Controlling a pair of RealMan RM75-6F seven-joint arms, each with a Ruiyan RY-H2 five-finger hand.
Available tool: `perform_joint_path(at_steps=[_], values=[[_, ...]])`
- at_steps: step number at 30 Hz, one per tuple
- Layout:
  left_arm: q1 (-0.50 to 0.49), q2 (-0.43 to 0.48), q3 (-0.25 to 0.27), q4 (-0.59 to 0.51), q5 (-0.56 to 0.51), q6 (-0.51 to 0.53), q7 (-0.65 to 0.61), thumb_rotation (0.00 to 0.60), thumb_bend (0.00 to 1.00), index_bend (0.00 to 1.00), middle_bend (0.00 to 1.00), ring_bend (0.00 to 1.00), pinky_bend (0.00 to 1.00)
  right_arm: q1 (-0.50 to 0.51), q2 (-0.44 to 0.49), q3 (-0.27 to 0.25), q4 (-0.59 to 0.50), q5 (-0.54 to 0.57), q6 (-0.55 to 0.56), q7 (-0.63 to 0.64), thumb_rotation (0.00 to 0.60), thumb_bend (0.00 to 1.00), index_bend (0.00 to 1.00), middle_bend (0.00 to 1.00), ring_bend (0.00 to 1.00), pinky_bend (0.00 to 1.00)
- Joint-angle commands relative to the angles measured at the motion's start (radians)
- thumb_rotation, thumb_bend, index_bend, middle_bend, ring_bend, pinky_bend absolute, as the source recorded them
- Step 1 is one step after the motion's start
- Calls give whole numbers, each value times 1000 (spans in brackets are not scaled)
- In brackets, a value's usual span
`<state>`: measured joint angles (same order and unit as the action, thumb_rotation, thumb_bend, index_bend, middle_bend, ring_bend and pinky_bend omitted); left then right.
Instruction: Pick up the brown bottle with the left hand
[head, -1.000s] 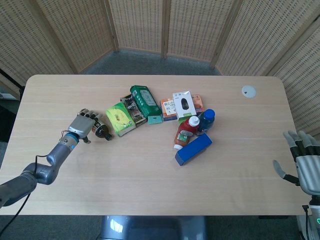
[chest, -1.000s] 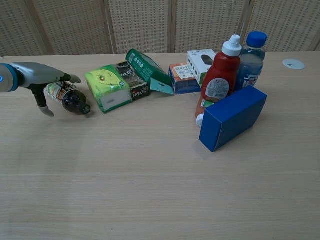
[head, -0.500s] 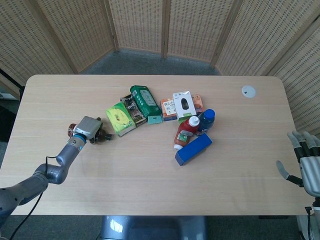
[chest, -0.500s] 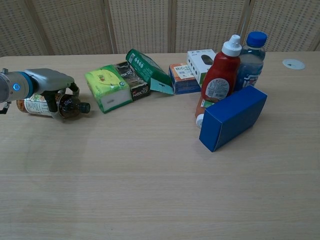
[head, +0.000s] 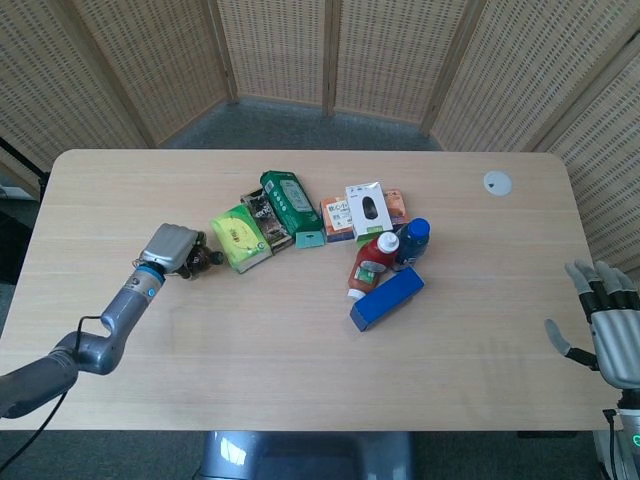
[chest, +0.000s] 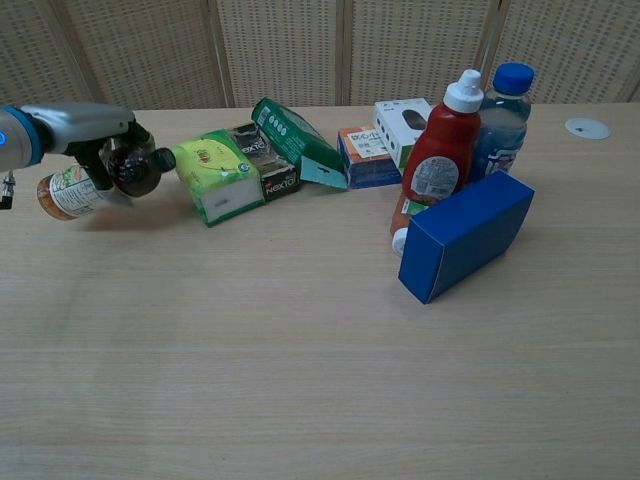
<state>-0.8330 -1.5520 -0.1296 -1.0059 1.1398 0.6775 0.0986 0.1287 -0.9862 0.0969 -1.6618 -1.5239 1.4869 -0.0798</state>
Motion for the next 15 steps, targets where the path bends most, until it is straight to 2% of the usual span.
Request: perform_joint_path(at_steps=[1,9,15], values=[[51,156,-57,-202,33,107,-98,600,279,846,804,814,900,8,-11,1,10,-5,-8,4,23,383,0,0,0,0],[139,450,-161,-548,40,259,-214,600,266,840,802,815,902,33,-48,2,42,-16,-31,22,24,383,0,0,0,0],[196,610,-219,-714,26,342,-250,600,260,839,801,814,902,46,-66,5,59,-27,-35,33,24,383,0,0,0,0]])
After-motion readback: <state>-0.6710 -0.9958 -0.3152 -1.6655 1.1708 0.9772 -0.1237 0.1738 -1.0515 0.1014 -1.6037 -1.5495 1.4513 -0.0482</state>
